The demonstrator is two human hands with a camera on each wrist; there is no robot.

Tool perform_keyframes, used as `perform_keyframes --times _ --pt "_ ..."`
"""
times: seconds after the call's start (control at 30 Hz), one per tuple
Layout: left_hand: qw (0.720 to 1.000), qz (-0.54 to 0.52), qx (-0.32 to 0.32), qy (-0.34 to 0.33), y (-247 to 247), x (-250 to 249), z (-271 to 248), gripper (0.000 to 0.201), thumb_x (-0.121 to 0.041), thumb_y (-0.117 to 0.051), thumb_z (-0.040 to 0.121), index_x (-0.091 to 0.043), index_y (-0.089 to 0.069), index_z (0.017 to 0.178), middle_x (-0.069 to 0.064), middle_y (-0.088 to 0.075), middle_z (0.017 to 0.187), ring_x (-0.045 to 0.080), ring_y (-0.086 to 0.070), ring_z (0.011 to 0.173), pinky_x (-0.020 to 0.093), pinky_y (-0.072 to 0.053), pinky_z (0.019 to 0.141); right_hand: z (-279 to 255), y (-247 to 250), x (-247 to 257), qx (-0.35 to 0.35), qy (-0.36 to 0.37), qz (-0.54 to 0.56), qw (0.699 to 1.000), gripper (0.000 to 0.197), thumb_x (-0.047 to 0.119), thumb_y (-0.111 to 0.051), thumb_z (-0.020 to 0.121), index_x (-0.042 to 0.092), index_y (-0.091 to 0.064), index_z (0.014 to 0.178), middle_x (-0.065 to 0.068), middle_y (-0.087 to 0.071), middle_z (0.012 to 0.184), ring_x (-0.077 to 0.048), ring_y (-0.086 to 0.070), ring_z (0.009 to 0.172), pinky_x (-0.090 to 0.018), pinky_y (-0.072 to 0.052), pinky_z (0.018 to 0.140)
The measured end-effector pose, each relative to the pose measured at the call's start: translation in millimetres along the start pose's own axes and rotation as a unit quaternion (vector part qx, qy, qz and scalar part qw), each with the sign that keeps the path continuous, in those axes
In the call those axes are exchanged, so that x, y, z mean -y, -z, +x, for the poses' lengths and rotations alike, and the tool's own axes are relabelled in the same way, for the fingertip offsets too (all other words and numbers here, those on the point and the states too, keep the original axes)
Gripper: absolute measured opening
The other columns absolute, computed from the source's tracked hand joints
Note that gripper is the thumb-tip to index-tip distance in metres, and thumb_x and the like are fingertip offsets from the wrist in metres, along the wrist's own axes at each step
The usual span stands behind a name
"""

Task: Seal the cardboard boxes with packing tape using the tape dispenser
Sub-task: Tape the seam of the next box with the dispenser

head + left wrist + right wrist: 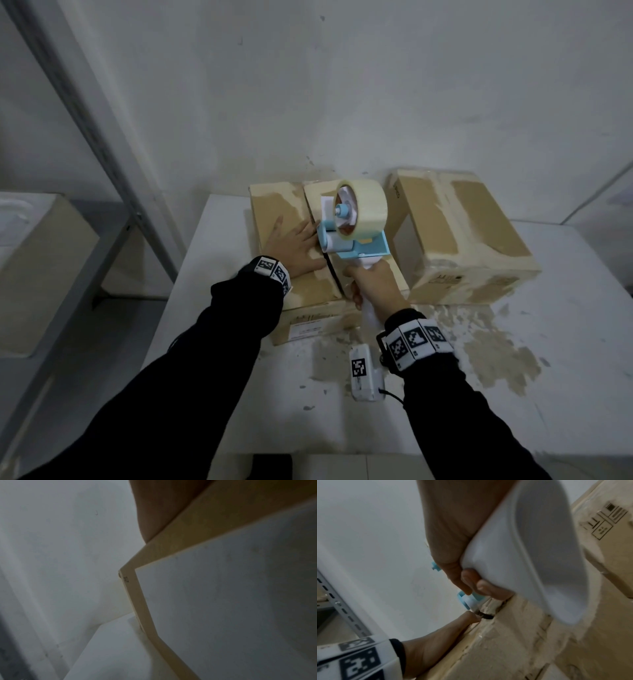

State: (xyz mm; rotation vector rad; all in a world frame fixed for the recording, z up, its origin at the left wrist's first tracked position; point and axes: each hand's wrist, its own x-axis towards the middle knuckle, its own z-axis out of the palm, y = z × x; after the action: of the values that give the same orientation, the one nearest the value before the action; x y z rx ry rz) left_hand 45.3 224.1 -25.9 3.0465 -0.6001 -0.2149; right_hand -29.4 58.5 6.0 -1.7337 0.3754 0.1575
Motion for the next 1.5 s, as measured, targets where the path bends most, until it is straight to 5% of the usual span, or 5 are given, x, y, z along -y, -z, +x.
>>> perform_keyframes --times 0.63,0.83,1.0,1.23,1.5 --pt "0.996 0.052 0.041 0.056 -1 -6 3 0.063 -0.063 -0.018 0.090 -0.040 -0.005 0.147 -0.018 -0.002 0.157 0.015 -0.008 0.146 0.062 0.003 0.111 -88 34 -37 -0.004 -0.021 0.102 0.995 0.024 -0.007 -0.050 0.084 0.010 -0.042 0.070 -0.002 -0.033 0.043 -0.015 -0.028 0.034 -0.019 -0.025 0.037" --pt "0.999 0.019 0.002 0.046 6 -9 -5 0.059 -0.052 -0.025 0.093 -0.035 -0.012 0.148 -0.013 -0.007 0.158 0.015 -0.006 0.146 0.057 -0.002 0.114 -88 31 -38 -0.019 -0.010 0.075 0.997 0.025 -0.004 -0.053 0.082 0.012 -0.045 0.064 -0.005 -0.037 0.043 -0.018 -0.032 0.032 -0.021 -0.028 0.037" --pt "0.989 -0.090 -0.112 -0.025 10 -16 -25 0.057 -0.028 -0.045 0.091 -0.020 -0.030 0.145 -0.001 -0.022 0.156 0.016 -0.021 0.143 0.051 -0.008 0.115 -80 29 -41 -0.024 0.002 0.058 0.998 0.026 -0.001 -0.055 0.078 0.017 -0.048 0.061 0.002 -0.039 0.038 -0.021 -0.034 0.037 -0.026 -0.029 0.042" --pt "0.997 -0.064 -0.044 0.024 -16 -55 -58 0.052 -0.035 -0.015 0.100 -0.023 -0.015 0.150 -0.009 -0.011 0.158 0.011 -0.011 0.145 0.052 -0.005 0.116 -84 29 -37 -0.026 0.002 0.062 0.998 0.026 -0.002 -0.054 0.078 0.018 -0.049 0.062 0.004 -0.040 0.038 -0.021 -0.035 0.037 -0.027 -0.028 0.042" --pt "0.998 -0.011 -0.028 0.056 -13 -53 -56 0.047 -0.036 -0.015 0.099 -0.036 -0.020 0.146 -0.018 -0.017 0.155 0.013 -0.014 0.144 0.063 -0.001 0.111 -106 30 -39 -0.021 0.015 0.046 0.999 0.023 -0.002 -0.052 0.080 0.016 -0.047 0.067 0.003 -0.039 0.040 -0.017 -0.034 0.034 -0.023 -0.030 0.040"
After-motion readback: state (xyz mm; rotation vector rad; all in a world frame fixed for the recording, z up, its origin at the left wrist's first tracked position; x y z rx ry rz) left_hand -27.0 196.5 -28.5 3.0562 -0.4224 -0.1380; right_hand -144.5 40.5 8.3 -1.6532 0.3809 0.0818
